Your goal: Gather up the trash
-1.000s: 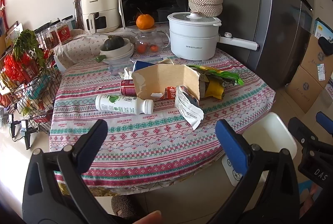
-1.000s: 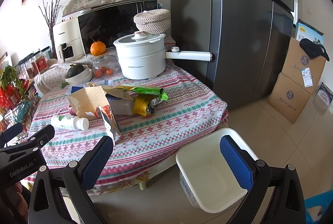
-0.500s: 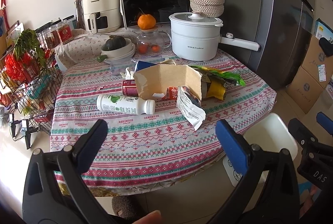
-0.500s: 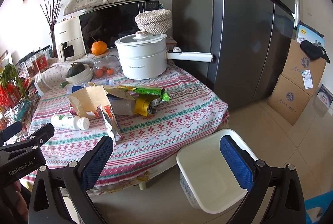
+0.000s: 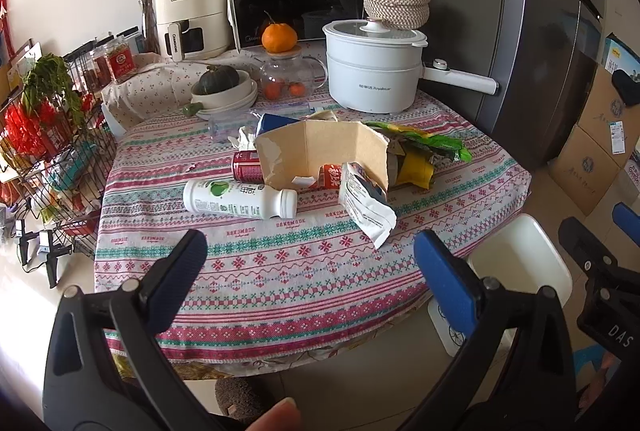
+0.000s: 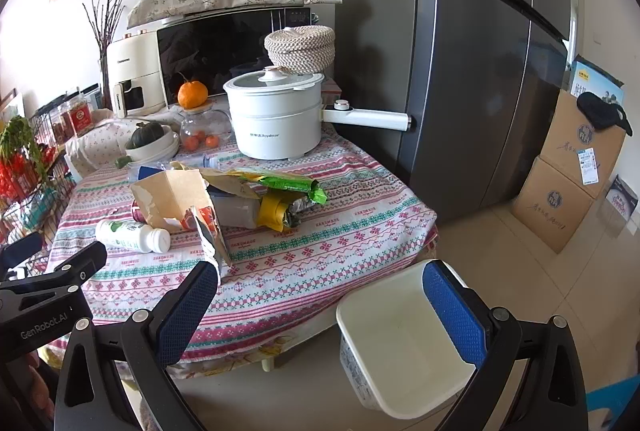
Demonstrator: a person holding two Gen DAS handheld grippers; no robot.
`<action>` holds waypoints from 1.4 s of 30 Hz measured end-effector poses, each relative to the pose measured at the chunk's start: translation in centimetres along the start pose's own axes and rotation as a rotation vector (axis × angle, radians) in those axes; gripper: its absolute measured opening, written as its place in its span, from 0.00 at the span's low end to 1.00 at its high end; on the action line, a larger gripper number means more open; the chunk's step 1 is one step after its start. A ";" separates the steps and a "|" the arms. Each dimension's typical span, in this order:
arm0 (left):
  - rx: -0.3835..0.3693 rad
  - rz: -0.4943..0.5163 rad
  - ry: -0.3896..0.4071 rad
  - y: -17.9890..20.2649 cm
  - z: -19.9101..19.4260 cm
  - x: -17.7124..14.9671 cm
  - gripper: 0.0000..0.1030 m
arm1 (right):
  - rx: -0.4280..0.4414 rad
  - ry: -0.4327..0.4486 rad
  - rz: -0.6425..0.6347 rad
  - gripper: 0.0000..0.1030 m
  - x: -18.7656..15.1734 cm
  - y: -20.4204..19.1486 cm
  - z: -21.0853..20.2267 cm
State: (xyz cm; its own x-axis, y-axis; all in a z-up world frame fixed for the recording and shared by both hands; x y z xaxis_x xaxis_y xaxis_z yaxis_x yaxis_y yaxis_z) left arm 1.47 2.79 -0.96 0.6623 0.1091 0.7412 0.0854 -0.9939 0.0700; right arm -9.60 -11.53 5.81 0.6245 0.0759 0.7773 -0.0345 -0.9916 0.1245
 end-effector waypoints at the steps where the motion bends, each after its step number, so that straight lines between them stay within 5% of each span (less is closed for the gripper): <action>1: -0.011 0.000 -0.008 0.0 0.1 0.1 1.00 | 0.003 0.002 -0.002 1.00 0.0 0.1 0.0; 6: -0.062 -0.018 -0.052 -1.8 1.3 1.6 1.00 | 0.019 -0.004 -0.006 1.00 0.4 0.3 -0.1; 11: -0.122 -0.056 -0.206 -4.5 4.7 3.9 1.00 | 0.090 -0.073 -0.018 1.00 1.7 0.6 0.9; 18: -0.092 -0.104 -0.353 -7.9 11.8 6.0 0.95 | 0.267 -0.230 -0.054 1.00 3.2 -0.9 6.2; 21: -0.123 -0.014 -0.413 -7.8 15.2 6.3 0.90 | 0.301 -0.271 -0.053 1.00 1.9 -1.5 8.5; 25: -0.156 0.276 -0.467 -6.6 18.2 6.3 0.81 | 0.343 -0.373 -0.044 1.00 0.2 -1.8 11.2; 30: -0.214 0.562 -0.501 -5.6 20.2 5.6 0.81 | 0.355 -0.375 -0.027 0.99 0.4 -1.0 12.7; 42: -0.230 0.767 -0.625 -4.8 19.9 1.7 0.81 | 0.432 -0.419 0.002 0.96 0.1 -2.2 16.3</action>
State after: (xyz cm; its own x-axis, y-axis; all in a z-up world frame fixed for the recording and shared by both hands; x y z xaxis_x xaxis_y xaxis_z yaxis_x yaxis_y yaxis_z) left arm 17.01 8.06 -13.32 0.7544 -0.6359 0.1625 -0.6282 -0.7713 -0.1023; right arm 3.26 -11.02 -4.42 0.8822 0.1133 0.4570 0.2294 -0.9510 -0.2071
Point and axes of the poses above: each gripper's, at about its wrist camera, not at the fingertips, and z roughly the way its jaws point, y to its right, x to its top, the point moved 1 cm from there along z, roughly the way its jaws point, and after that the axes turned 8 degrees about -z, right-handed, at the moved point
